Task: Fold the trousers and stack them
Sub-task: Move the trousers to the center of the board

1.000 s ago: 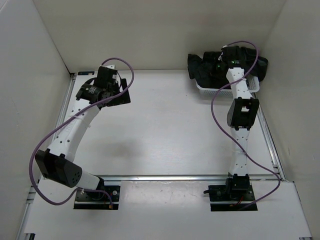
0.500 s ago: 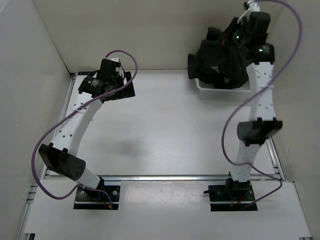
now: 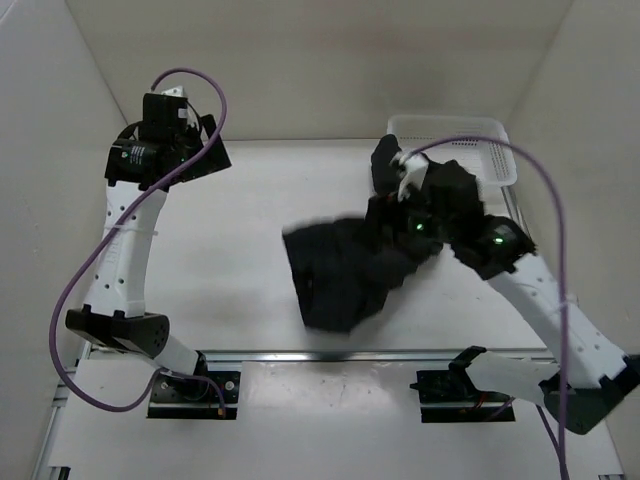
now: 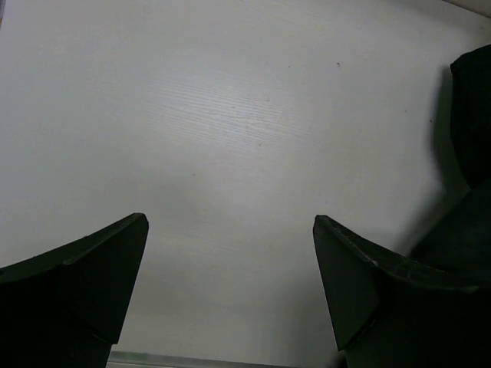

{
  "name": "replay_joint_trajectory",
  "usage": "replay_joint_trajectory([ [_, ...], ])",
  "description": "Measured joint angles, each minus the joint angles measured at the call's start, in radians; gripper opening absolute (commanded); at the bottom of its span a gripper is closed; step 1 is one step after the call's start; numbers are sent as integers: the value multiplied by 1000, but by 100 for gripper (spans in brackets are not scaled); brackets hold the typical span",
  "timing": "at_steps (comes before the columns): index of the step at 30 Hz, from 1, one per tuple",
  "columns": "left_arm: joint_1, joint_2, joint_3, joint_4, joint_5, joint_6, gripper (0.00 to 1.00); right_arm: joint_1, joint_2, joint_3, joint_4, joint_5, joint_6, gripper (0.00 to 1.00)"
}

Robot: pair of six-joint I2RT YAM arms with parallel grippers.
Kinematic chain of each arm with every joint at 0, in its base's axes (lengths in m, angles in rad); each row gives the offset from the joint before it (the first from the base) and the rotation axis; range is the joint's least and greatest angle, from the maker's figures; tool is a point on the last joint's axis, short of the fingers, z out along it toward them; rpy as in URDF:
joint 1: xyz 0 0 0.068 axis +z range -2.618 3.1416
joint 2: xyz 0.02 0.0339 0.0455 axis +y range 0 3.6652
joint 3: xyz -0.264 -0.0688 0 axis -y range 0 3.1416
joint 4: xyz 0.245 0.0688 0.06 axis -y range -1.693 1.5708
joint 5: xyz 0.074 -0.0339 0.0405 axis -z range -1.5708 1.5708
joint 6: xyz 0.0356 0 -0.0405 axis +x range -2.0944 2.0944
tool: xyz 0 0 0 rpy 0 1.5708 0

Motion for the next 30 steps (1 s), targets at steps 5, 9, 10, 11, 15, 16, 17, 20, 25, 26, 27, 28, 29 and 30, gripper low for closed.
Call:
replay_joint_trajectory([
  [5,16,-32,-47,-18,68,-3,96,-18,20,-216,-233,193,79,51],
  [9,-22,-157,-334,56,132,-24,57,-108,-87,-146,-310,338,137,0],
  [10,-32,-177,-396,52,146,-30,55,-118,-103,-133,-314,356,140,0],
  [11,-55,-203,-486,82,170,-40,57,-124,-120,-127,-312,368,150,5],
  [15,-156,-259,-790,153,255,-119,100,-131,-146,-182,-319,376,206,100],
  [16,-193,-268,-853,180,267,-154,100,-132,-134,-213,-319,370,216,100],
  [17,-243,-271,-911,209,276,-190,100,-141,-110,-265,-306,360,229,100],
  [20,-356,-223,-947,249,275,-244,100,-187,-18,-396,-278,311,264,100],
  [25,-492,41,-857,340,260,-250,100,-381,62,-574,-190,180,323,100],
  [26,-509,97,-846,357,253,-251,100,-425,63,-587,-169,151,330,100],
  [27,-524,149,-842,370,245,-254,100,-459,66,-595,-146,127,331,100],
  [28,-536,185,-842,376,236,-255,100,-492,74,-597,-121,102,332,100],
  [29,-548,219,-842,373,228,-257,100,-525,88,-598,-92,76,332,100],
  [30,-554,238,-842,371,222,-259,100,-550,103,-598,-62,52,332,100],
])
